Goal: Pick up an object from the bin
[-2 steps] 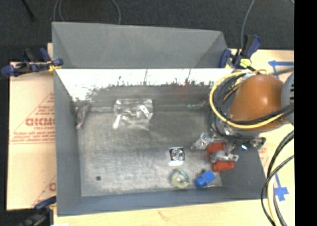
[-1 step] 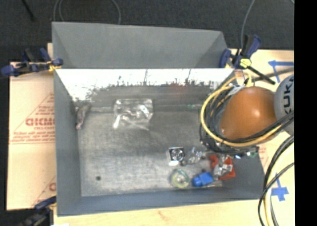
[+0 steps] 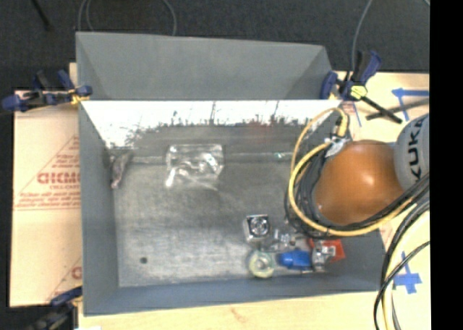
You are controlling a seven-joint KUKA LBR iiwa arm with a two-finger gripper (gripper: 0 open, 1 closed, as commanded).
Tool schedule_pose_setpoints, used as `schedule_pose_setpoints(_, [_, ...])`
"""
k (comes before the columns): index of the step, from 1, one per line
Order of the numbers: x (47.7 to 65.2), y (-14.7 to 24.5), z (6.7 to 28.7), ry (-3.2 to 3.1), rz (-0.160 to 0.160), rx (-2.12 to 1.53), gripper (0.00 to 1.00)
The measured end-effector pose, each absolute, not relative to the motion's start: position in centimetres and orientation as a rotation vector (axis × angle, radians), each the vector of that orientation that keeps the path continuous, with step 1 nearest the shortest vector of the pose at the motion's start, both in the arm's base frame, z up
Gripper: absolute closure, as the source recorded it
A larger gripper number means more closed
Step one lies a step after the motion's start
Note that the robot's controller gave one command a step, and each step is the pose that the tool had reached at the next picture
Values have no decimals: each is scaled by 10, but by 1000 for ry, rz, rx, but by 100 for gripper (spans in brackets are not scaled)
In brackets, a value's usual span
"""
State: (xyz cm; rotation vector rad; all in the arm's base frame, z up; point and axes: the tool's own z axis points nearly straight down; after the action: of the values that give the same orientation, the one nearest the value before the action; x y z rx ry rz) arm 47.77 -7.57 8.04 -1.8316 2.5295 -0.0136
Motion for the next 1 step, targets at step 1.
schedule_pose_setpoints(1, [475, -76, 79, 2534, -6, -1843, 100])
